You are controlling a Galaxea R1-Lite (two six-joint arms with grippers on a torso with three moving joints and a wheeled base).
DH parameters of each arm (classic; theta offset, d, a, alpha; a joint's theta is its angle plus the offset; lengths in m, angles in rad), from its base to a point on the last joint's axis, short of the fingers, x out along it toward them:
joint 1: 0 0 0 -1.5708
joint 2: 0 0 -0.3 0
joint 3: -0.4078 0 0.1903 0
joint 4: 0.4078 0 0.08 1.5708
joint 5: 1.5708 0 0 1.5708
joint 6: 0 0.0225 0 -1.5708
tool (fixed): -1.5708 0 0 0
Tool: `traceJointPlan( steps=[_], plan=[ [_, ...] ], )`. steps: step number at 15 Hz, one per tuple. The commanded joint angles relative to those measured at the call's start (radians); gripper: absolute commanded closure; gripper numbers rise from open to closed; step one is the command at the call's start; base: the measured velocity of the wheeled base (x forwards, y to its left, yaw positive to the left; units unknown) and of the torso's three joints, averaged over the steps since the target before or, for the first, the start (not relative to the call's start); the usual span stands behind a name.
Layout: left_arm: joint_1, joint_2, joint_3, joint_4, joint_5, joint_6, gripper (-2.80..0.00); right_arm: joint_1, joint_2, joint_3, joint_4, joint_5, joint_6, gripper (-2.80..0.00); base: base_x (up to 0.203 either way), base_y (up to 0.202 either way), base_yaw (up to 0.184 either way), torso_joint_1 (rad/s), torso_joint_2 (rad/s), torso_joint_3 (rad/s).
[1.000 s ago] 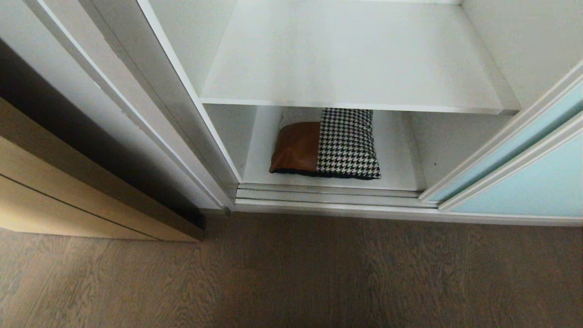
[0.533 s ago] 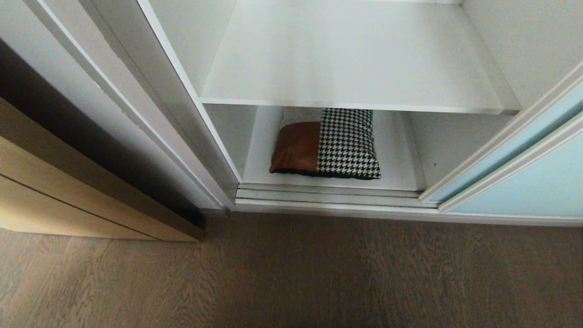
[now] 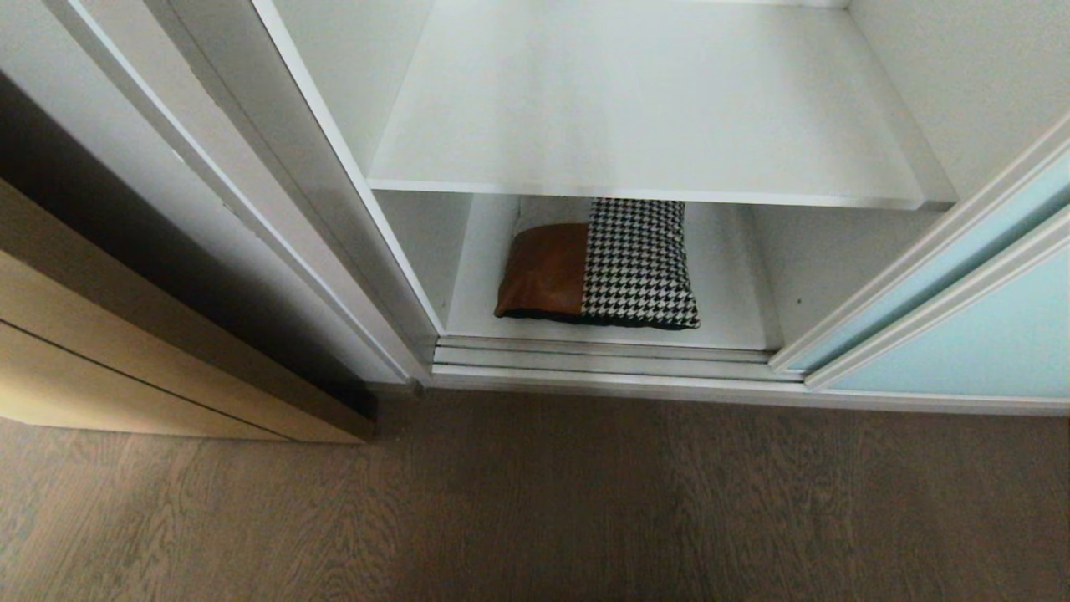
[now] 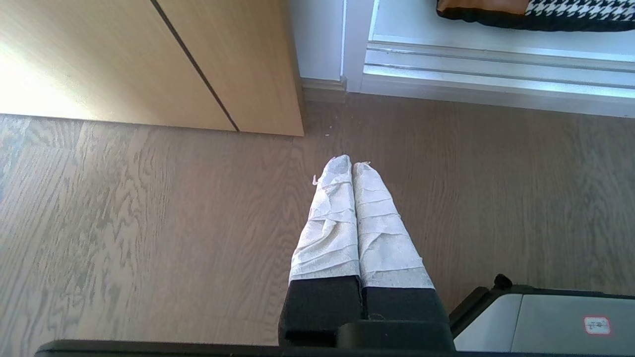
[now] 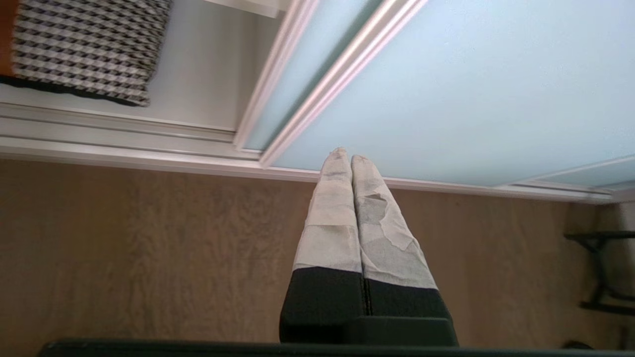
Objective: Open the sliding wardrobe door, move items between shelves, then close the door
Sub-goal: Close the door
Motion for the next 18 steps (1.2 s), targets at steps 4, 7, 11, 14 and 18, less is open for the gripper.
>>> traceJointPlan(
  steps=[4,7,11,14,18],
  plan=[
    [0.001,0.002,0.000,0.000,0.001,0.000,0.00,-0.003,0.025,-0.034,0.004,-0.054,-0.036,0.00,0.000,0.000,0.000,0.000,0.00,0.000],
    [0.001,0.002,0.000,0.000,0.001,0.000,0.00,-0.029,0.081,-0.093,-0.004,-0.157,-0.051,0.00,0.000,0.000,0.000,0.000,0.00,0.000],
    [0.001,0.002,0.000,0.000,0.001,0.000,0.00,-0.127,0.166,-0.129,-0.111,-0.200,-0.063,0.00,0.000,0.000,0.000,0.000,0.00,0.000],
    [-0.001,0.002,0.000,0.000,0.001,0.000,0.00,-0.217,0.234,-0.167,-0.149,-0.185,-0.064,0.00,0.000,0.000,0.000,0.000,0.00,0.000],
    [0.001,0.002,0.000,0.000,0.001,-0.001,0.00,-0.373,0.303,-0.166,-0.259,-0.058,-0.064,0.00,0.000,0.000,0.000,0.000,0.00,0.000]
  ],
)
